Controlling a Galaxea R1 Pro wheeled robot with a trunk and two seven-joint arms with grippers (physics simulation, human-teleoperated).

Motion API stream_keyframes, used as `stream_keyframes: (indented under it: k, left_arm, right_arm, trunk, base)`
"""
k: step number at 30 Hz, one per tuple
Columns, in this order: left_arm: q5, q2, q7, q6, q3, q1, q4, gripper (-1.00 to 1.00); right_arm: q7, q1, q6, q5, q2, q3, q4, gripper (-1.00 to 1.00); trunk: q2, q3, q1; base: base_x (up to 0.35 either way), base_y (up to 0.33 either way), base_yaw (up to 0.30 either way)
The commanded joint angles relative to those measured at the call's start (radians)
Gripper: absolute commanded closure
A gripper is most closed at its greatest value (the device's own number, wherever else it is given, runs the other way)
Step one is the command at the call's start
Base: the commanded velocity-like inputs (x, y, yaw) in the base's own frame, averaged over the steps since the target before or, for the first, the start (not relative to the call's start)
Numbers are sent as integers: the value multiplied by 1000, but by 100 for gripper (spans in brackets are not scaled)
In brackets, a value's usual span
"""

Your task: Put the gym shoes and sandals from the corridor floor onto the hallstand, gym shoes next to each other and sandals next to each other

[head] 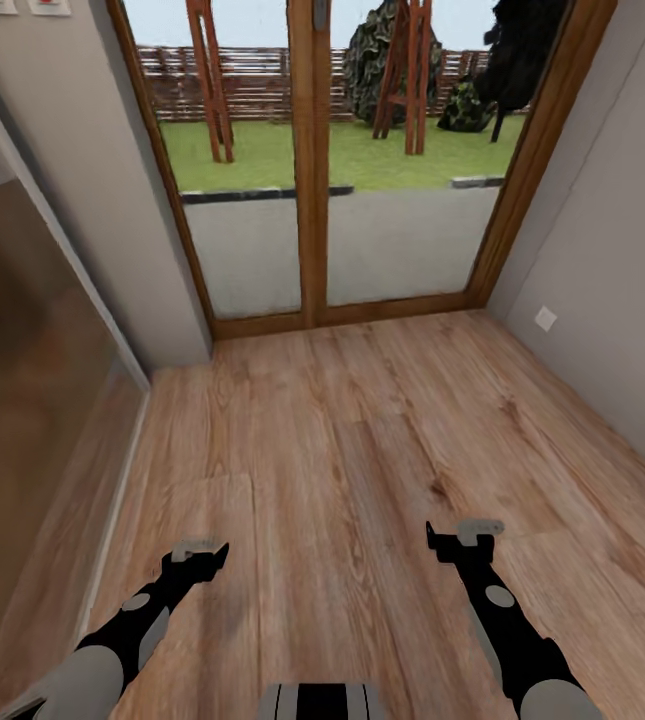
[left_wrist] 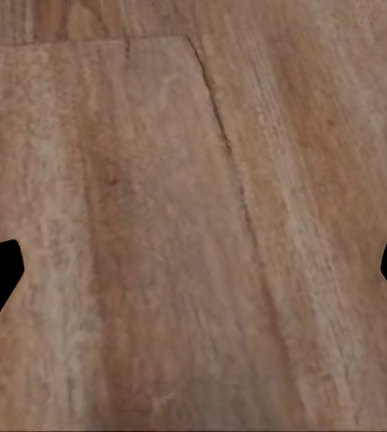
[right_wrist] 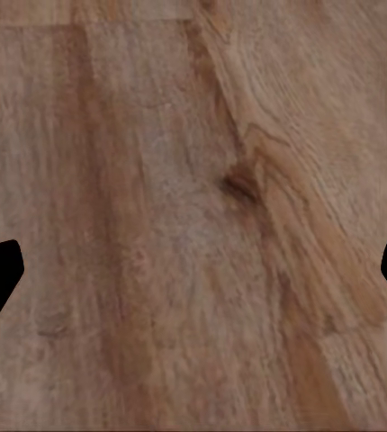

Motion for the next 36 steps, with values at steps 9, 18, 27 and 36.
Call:
stream_keyframes:
  k: [9, 18, 27, 36]
  left_arm:
    - [-11, 1, -5, -5, 6, 3, 7, -100]
    - [-16, 18, -2, -4, 4, 6, 4, -100]
    - [-17, 39, 3, -8, 4, 63, 4, -100]
    - [-12, 44, 9, -20, 7, 158, 0, -100]
  right_arm:
    - [2, -1, -3, 10, 2, -5, 24, -100]
    - [4, -1, -4, 13, -1, -5, 114, -100]
    - [-1, 1, -10, 13, -16, -5, 242, -100]
    - [-8, 4, -51, 12, -43, -5, 334, -100]
  trunk:
    - [0, -1, 0]
    - [0, -1, 0]
    - [0, -1, 0]
    - [0, -1, 0]
  base:
    - [339, 0, -275]
    - [339, 0, -276]
    - [339, 0, -277]
    - [339, 0, -277]
